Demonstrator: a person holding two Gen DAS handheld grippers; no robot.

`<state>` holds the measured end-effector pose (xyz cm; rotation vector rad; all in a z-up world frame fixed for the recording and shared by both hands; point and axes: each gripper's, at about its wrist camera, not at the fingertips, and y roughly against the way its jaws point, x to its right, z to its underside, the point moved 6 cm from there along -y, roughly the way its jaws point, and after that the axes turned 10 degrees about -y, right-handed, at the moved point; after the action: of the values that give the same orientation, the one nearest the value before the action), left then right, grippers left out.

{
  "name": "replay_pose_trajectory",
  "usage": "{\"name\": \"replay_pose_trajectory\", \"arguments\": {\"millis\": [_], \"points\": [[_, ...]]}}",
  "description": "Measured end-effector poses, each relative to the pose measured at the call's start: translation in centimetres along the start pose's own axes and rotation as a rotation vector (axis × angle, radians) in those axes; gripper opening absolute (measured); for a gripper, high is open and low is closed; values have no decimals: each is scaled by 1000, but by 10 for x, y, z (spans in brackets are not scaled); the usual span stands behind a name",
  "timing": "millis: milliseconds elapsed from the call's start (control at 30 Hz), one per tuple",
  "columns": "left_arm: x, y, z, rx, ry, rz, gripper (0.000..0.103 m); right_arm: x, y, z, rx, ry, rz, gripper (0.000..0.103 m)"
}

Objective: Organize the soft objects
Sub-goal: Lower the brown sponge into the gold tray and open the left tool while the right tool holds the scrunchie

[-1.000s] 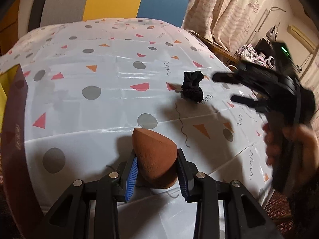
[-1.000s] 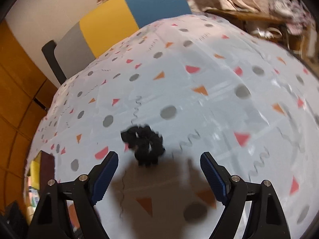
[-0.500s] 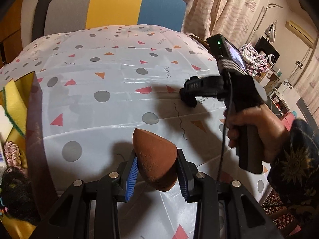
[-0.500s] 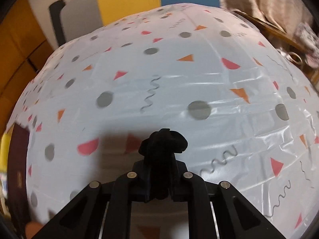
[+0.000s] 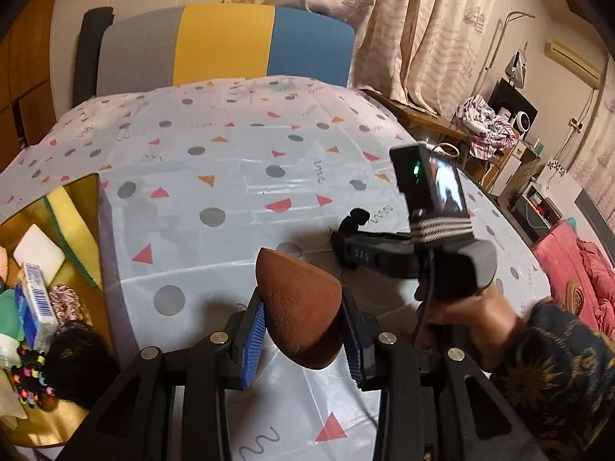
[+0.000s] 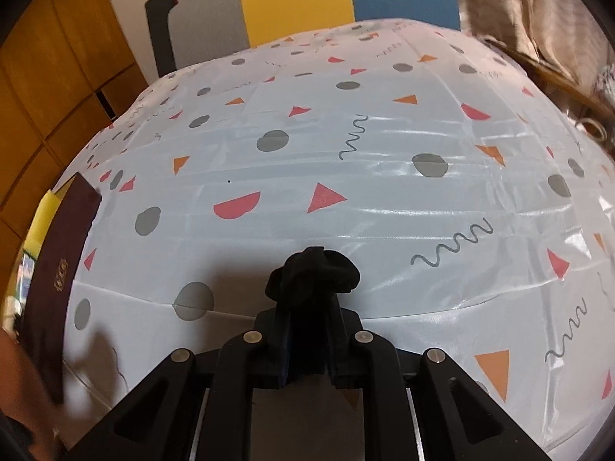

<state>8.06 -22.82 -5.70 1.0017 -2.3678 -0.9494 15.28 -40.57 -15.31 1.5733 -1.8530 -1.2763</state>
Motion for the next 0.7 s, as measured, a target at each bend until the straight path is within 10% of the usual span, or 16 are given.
{"name": "replay_pose_trajectory", "arguments": {"millis": [700], "points": [[-32, 68, 1, 90, 85, -13, 36, -7, 3, 9, 86, 57, 56, 15]]}}
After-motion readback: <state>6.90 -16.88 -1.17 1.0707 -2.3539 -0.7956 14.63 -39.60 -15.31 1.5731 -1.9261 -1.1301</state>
